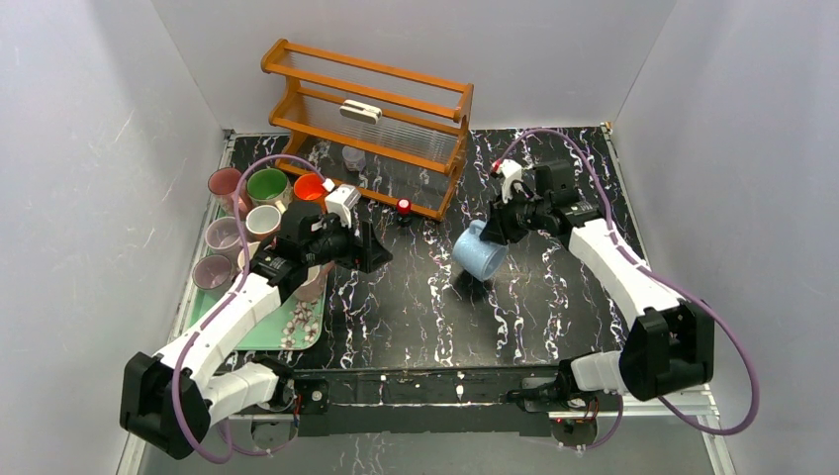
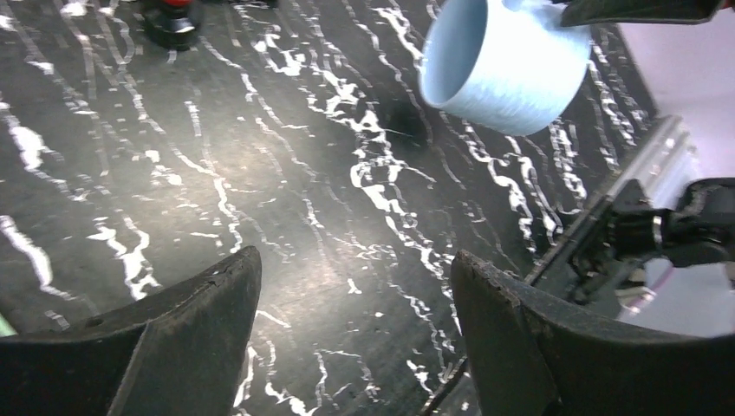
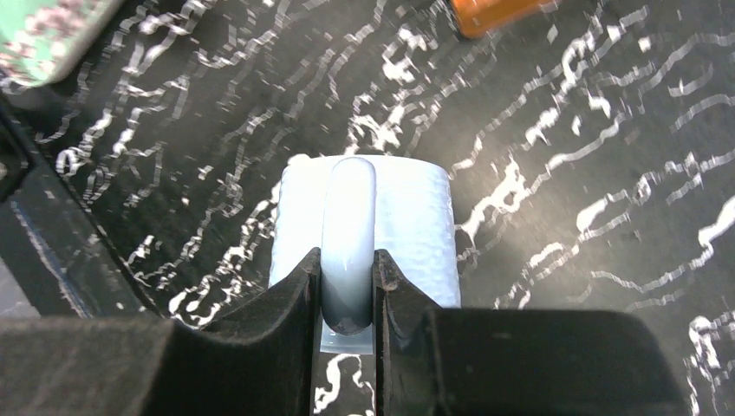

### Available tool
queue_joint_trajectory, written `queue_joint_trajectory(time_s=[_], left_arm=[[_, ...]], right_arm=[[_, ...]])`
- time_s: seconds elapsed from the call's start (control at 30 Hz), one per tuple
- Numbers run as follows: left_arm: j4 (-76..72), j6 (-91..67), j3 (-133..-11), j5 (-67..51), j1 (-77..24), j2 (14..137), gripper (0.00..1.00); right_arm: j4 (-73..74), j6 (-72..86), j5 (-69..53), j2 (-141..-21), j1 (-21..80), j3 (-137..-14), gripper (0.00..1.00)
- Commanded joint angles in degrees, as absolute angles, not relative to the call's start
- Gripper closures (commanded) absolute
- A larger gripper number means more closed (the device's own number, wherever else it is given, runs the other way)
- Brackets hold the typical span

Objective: Turn the mug right side up
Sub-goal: Turn over the cup at the corner of the board.

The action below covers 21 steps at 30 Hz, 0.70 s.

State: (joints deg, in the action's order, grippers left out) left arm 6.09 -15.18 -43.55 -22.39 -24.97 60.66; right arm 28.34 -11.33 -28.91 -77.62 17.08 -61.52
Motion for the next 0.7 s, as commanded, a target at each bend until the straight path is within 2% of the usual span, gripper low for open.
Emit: queue_joint_trajectory(time_s=[0.0,0.43,0.67], left_arm=[[0.57,-20.29,-42.98,-30.90,-25.38,61.23,0.24],[-23.16,-33.27,-42.10,-42.31,-29.11,61.30,0.28],[-25.84,-31.86,-43.63,-42.90,-33.68,62.45,0.32]], right_arm=[[15.93,-8.54,-40.41,-71.76,18.79,-60.05,0.99],[-3.75,6.60,-54.02,-65.47,25.85,-52.92,0.99],[-9.50,12.25,-56.90,-63.08,28.16,-51.38,0.99]])
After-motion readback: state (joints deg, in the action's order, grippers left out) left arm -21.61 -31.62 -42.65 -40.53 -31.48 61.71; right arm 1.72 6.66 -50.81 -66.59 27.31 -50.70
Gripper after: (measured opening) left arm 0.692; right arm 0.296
